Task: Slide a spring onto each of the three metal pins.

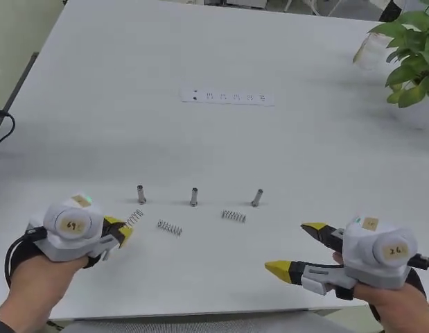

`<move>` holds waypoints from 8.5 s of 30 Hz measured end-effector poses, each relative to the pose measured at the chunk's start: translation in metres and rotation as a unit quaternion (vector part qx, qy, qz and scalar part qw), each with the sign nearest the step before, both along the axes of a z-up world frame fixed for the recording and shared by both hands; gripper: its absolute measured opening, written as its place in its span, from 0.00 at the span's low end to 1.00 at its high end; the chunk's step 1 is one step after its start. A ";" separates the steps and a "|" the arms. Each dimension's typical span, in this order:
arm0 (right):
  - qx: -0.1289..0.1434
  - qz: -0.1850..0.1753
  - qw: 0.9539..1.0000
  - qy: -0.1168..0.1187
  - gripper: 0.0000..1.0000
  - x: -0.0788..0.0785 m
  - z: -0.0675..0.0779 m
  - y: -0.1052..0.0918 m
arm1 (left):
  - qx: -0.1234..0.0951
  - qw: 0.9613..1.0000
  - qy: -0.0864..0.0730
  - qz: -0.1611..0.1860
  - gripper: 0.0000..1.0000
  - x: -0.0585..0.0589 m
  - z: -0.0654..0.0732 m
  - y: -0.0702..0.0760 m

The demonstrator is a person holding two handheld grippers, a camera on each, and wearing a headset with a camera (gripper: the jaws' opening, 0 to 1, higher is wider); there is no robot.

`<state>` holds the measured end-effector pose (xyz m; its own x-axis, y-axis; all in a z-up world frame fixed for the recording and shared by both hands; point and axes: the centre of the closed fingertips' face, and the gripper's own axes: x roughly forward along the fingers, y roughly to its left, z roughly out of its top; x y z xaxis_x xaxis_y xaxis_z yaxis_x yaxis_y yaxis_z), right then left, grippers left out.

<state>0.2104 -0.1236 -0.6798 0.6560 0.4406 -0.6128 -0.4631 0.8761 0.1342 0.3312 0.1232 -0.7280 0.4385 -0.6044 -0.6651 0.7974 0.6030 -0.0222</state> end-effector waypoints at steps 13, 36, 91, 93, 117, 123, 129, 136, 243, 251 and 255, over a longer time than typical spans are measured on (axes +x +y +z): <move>0.006 0.022 1.000 -0.002 0.64 0.003 0.001 0.015 | -0.021 0.999 -0.024 -0.032 0.02 -0.008 0.031 -0.019; 0.028 0.069 0.997 -0.016 0.50 0.013 0.009 0.045 | -0.023 0.983 -0.044 -0.175 0.02 -0.051 0.056 -0.082; 0.081 0.231 0.969 -0.010 0.09 0.000 0.036 0.106 | -0.005 0.922 -0.081 -0.377 0.02 -0.116 0.064 -0.141; 0.074 0.239 0.968 -0.008 0.09 0.000 0.037 0.108 | -0.006 0.922 -0.081 -0.379 0.02 -0.116 0.063 -0.143; -0.007 0.308 0.951 0.001 0.13 0.000 0.039 0.100 | -0.061 0.927 -0.067 -0.364 0.02 -0.118 0.071 -0.159; -0.038 0.336 0.941 0.008 0.13 -0.002 0.035 0.099 | -0.057 0.924 -0.066 -0.371 0.02 -0.120 0.070 -0.160; -0.070 0.371 0.926 0.013 0.15 -0.002 0.030 0.104 | -0.049 0.923 -0.065 -0.377 0.02 -0.123 0.067 -0.160; -0.091 0.402 0.911 0.016 0.11 -0.006 0.024 0.108 | -0.046 0.921 -0.062 -0.381 0.02 -0.125 0.065 -0.160; -0.182 0.418 0.889 0.031 0.09 0.136 -0.013 0.180 | -0.109 0.994 -0.019 0.023 0.56 -0.035 0.057 0.030; -0.186 0.426 0.885 0.036 0.09 0.150 -0.023 0.191 | -0.109 0.994 -0.015 0.026 0.55 -0.036 0.054 0.033; -0.189 0.428 0.883 0.035 0.09 0.159 -0.024 0.195 | -0.110 0.993 -0.014 0.031 0.55 -0.035 0.053 0.036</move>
